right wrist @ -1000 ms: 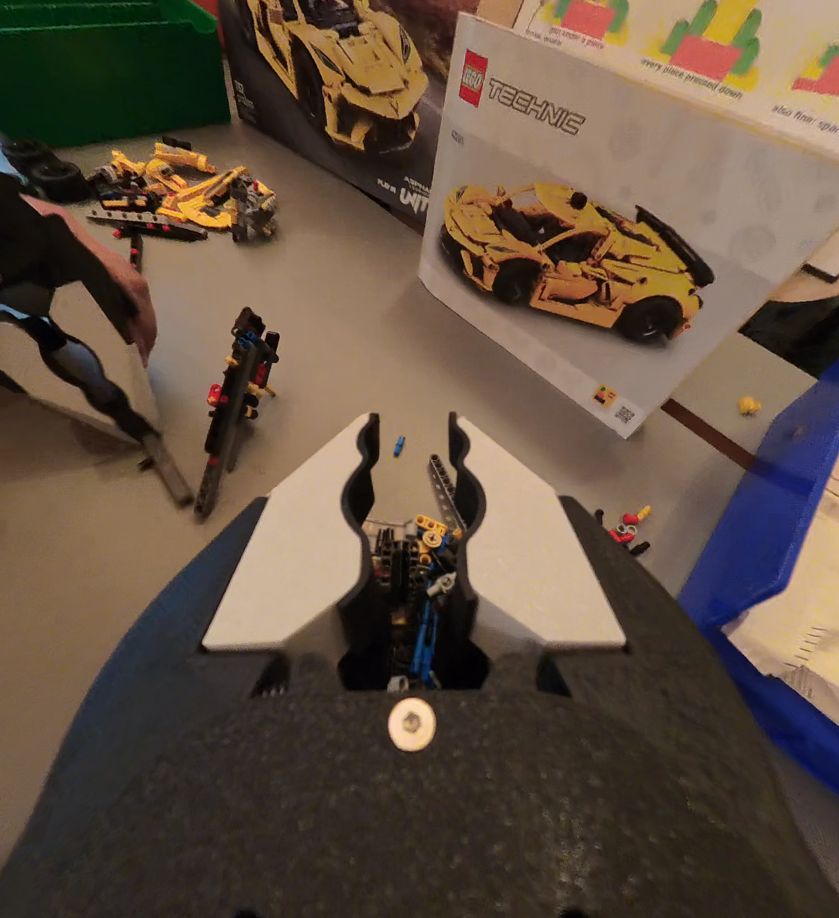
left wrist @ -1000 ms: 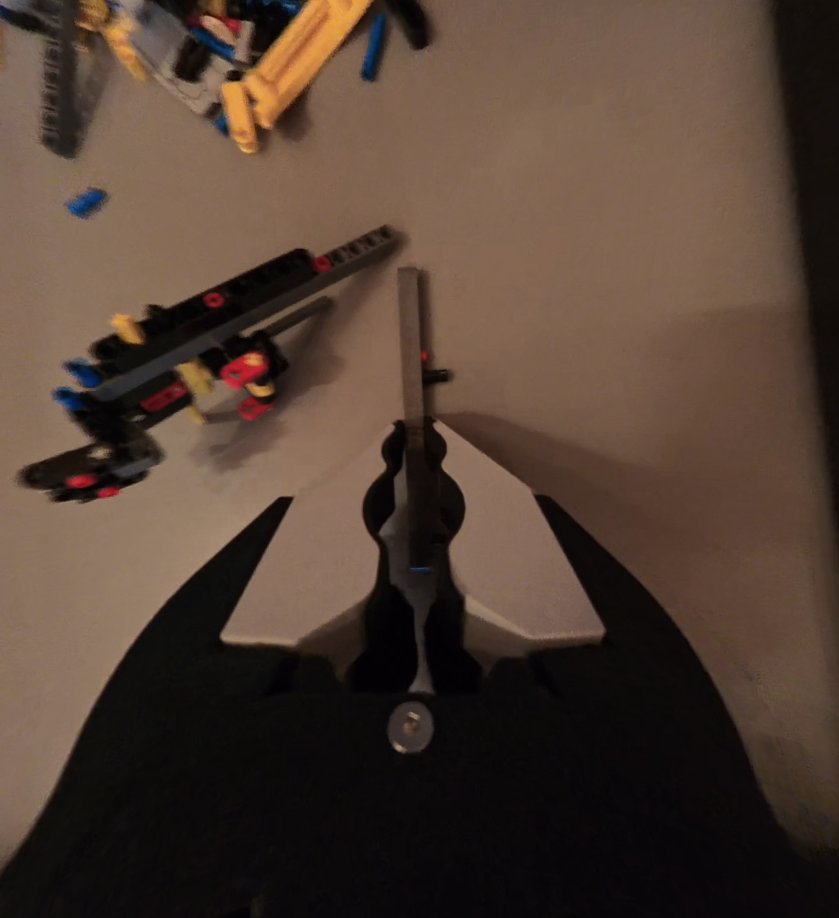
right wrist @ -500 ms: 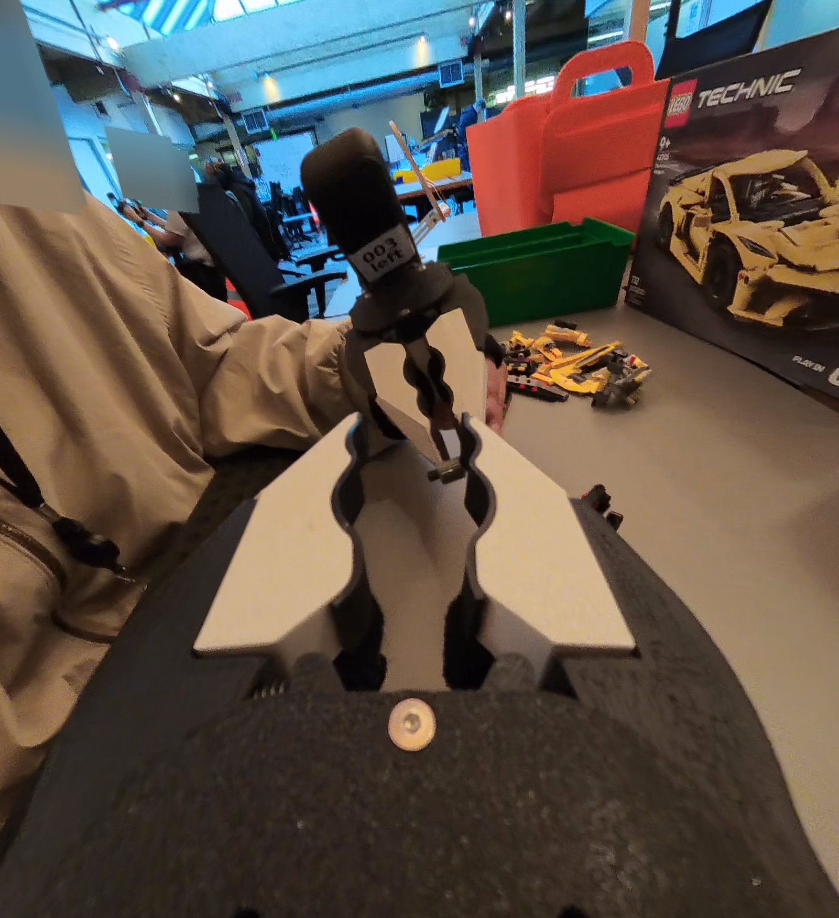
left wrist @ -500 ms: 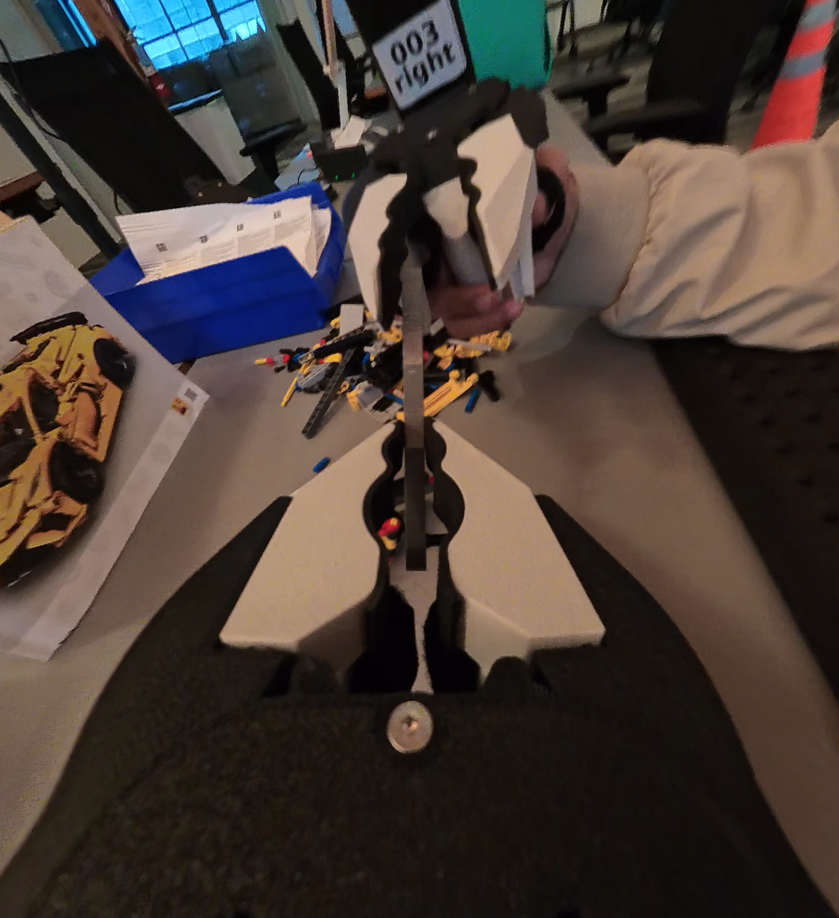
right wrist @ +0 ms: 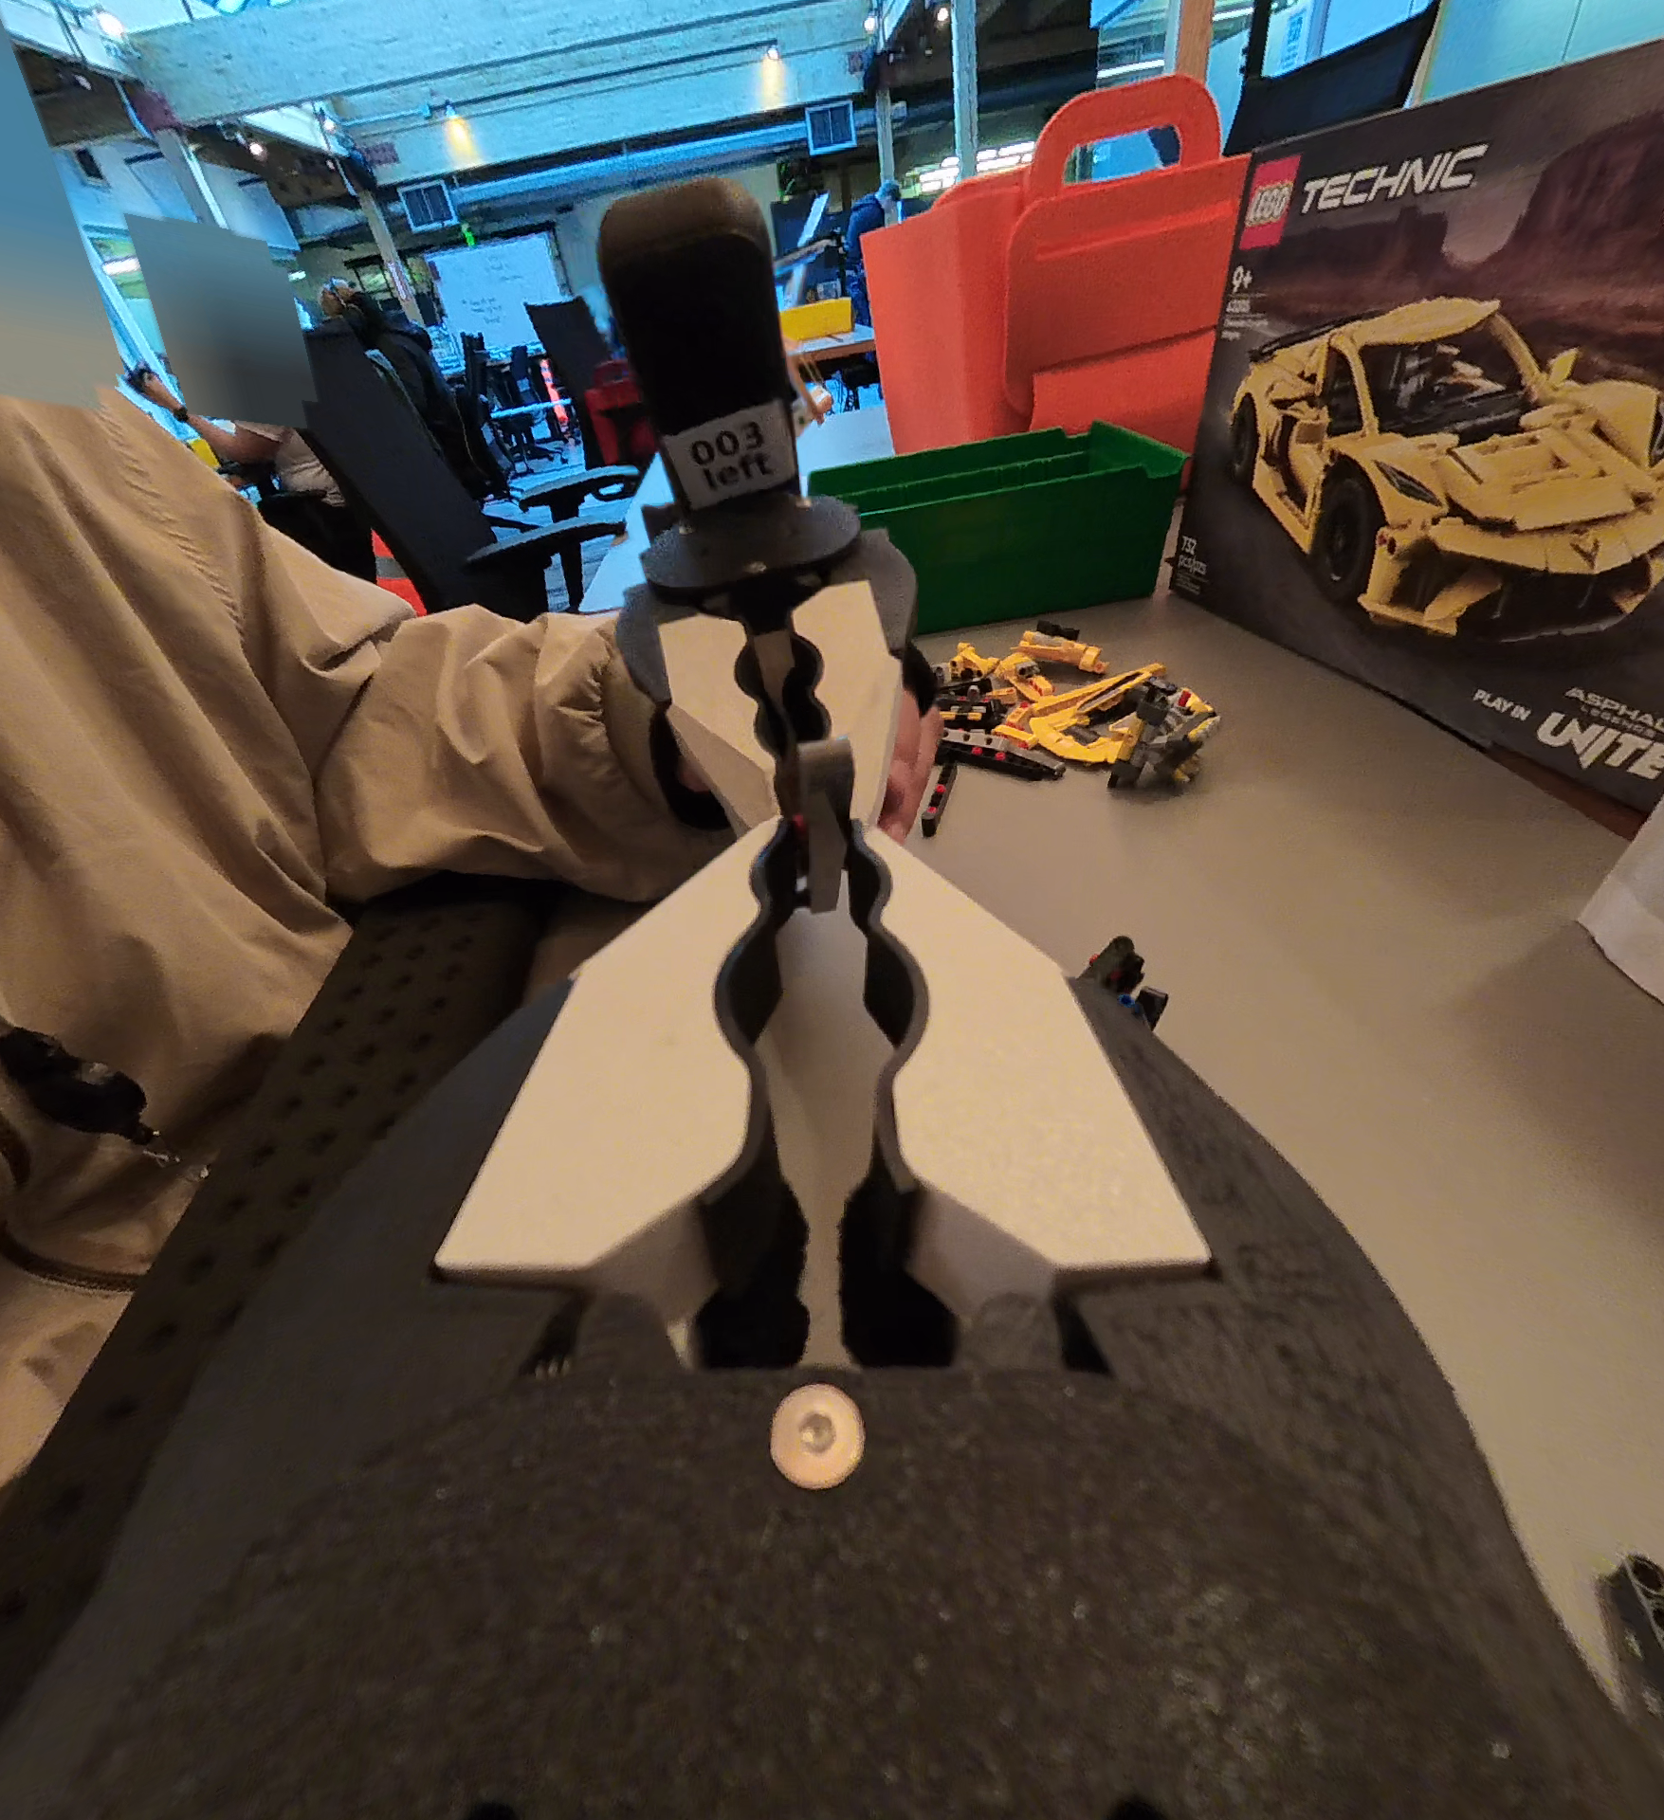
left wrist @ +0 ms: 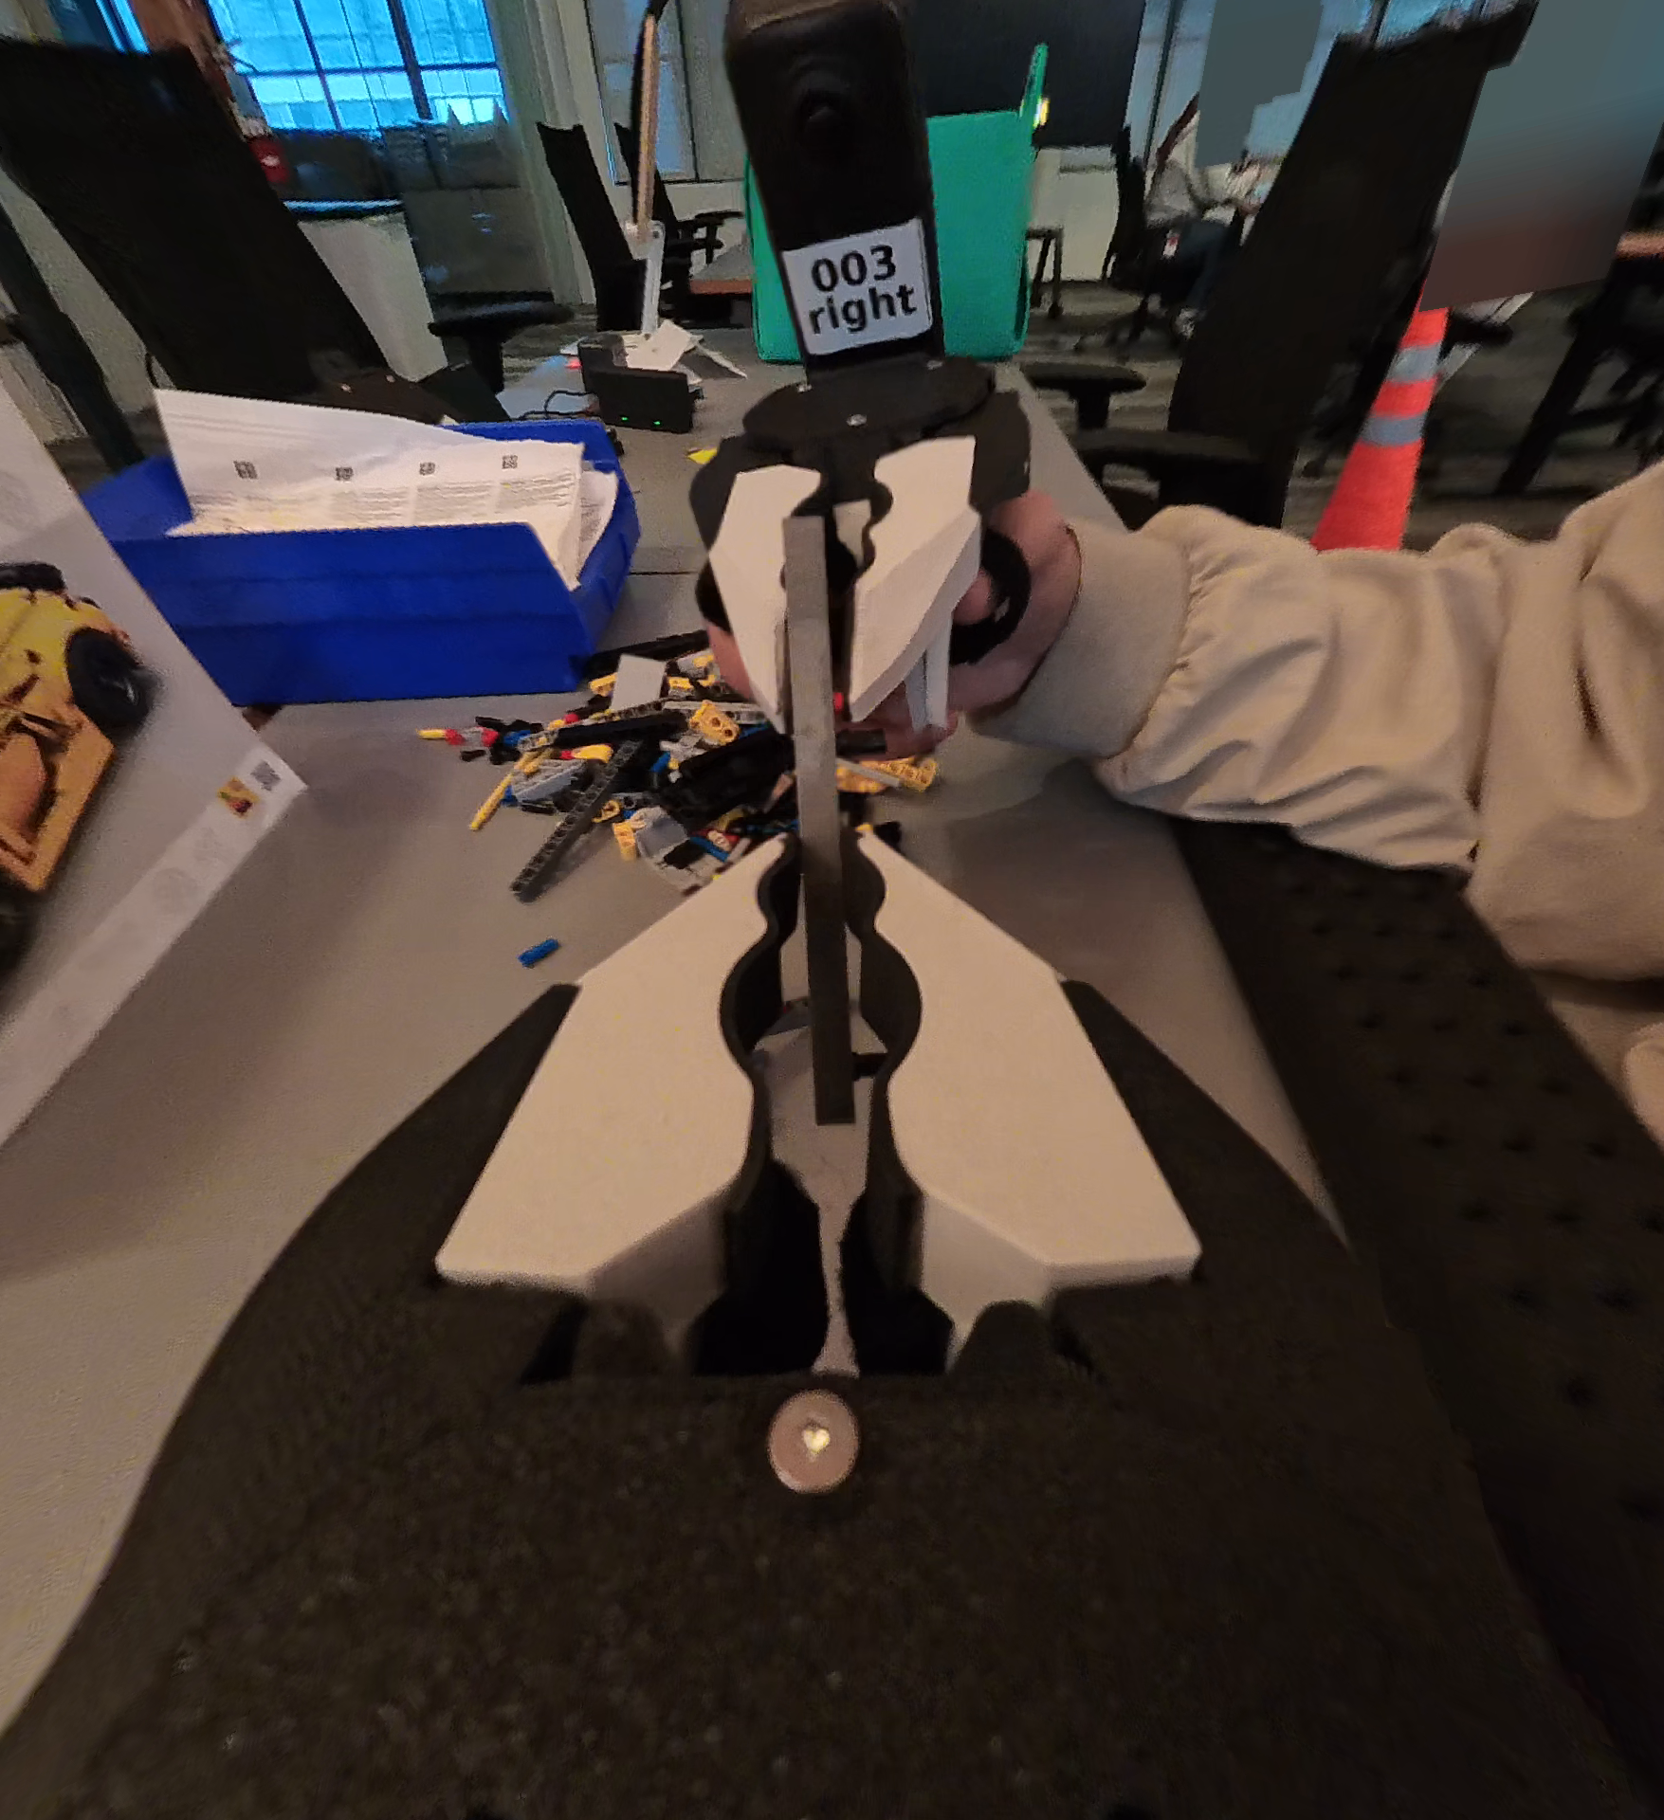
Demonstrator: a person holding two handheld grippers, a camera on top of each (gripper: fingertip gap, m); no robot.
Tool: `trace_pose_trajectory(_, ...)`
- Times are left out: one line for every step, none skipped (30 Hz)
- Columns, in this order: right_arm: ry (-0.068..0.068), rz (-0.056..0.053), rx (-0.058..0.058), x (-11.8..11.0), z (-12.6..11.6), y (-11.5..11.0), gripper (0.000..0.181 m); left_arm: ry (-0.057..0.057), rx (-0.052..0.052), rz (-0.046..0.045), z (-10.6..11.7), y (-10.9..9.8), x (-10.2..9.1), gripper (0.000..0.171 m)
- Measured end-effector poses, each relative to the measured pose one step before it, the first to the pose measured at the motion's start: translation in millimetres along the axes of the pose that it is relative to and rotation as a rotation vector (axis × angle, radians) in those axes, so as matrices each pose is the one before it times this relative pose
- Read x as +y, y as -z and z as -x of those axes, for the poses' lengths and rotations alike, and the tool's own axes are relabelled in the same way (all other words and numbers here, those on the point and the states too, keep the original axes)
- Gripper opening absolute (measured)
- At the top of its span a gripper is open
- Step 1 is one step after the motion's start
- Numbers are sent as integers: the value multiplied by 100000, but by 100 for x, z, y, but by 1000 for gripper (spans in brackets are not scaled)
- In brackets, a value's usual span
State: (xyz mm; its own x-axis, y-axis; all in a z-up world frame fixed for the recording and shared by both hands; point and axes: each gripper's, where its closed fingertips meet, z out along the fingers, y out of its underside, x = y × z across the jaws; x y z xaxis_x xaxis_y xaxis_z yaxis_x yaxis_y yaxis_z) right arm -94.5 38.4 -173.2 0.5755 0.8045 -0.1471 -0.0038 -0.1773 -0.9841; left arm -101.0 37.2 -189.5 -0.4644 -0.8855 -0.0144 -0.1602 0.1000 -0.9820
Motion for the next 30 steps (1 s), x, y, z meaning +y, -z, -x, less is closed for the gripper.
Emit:
trace_pose_trajectory(-915,-1131,905,-127,-220,-42,8,145,-1259,-340,268,17,-28,7)
trace_pose_trajectory(-1433,-519,1760,-23,-327,-77,9,-1515,-2823,866,430,-37,116,7)
trace_pose_trajectory(-1829,-396,2853,0,-458,-98,12,-2014,-4721,1414,656,-51,119,7)
trace_pose_trajectory(-2410,-1041,2484,-87,-457,-119,21,-2178,-5330,963,664,-64,66,7)
trace_pose_trajectory(-3717,-624,1048,-62,-307,-129,23,-3190,-4435,353,419,-78,8,7)
trace_pose_trajectory(-4308,-695,861,-112,-310,-82,19,-3664,-2969,189,106,-112,18,7)
trace_pose_trajectory(-3455,-5,1585,15,-457,-7,10,-2159,-1266,1012,-95,-147,116,7)
trace_pose_trajectory(-1776,270,-409,38,-156,-20,10,-274,-1127,1076,46,-123,109,7)
trace_pose_trajectory(-509,-753,-396,-61,-46,40,9,910,-100,-556,12,5,-107,7)
trace_pose_trajectory(1389,-1515,-1983,-152,249,88,9,2717,1919,-2127,-156,98,-294,7)
trace_pose_trajectory(713,-1152,-2500,-184,391,98,9,6218,3882,-3108,-242,159,-394,8)
trace_pose_trajectory(117,-1282,-3224,-243,486,118,9,11307,6576,-3615,-322,156,-476,8)
trace_pose_trajectory(-529,-772,-3469,-174,546,84,9,14528,8907,-3406,-427,156,-529,22)
trace_pose_trajectory(-402,-1041,-4547,-222,759,39,9,13234,10332,-3795,-630,240,-601,38)
trace_pose_trajectory(8,-1090,-5710,-207,1012,-42,9,8805,9973,-3511,-781,328,-435,40)
trace_pose_trajectory(-423,-661,-4808,-157,873,-115,9,4558,5835,-2124,-385,260,-145,40)
trace_pose_trajectory(-397,239,-3395,13,610,-178,9,2203,2834,-867,-93,177,46,39)
trace_pose_trajectory(-36,1451,-1698,221,327,-210,9,1709,4121,850,-369,66,264,38)
trace_pose_trajectory(673,1254,-602,225,168,-210,9,1807,4765,1272,-504,-11,296,35)
trace_pose_trajectory(826,592,-516,123,144,-182,9,1481,3610,780,-412,-67,234,27)
trace_pose_trajectory(163,539,-893,117,162,-164,9,1223,2795,1563,-360,-143,351,24)
trace_pose_trajectory(-151,741,-334,132,38,-147,9,1104,1412,2009,-159,-187,412,25)
trace_pose_trajectory(45,777,-156,170,12,-121,9,592,669,1283,-65,-156,300,25)
trace_pose_trajectory(-104,1001,45,186,-15,-101,9,143,958,674,-120,-130,184,25)
trace_pose_trajectory(-50,1098,293,198,-53,-95,9,-347,491,549,-74,-106,136,24)
trace_pose_trajectory(90,960,629,169,-101,-92,9,-1304,48,665,-51,-109,120,16)
trace_pose_trajectory(320,267,683,66,-99,-67,9,-1924,-1230,362,89,-85,55,8)
trace_pose_trajectory(37,-924,1882,-158,-285,24,9,-1200,-2595,-598,323,-13,-160,8)
trace_pose_trajectory(525,-1791,3404,-294,-527,127,9,-209,-2605,-1870,376,126,-409,8)
trace_pose_trajectory(-669,-2159,4281,-351,-651,180,10,-555,-2095,-2989,329,239,-578,8)
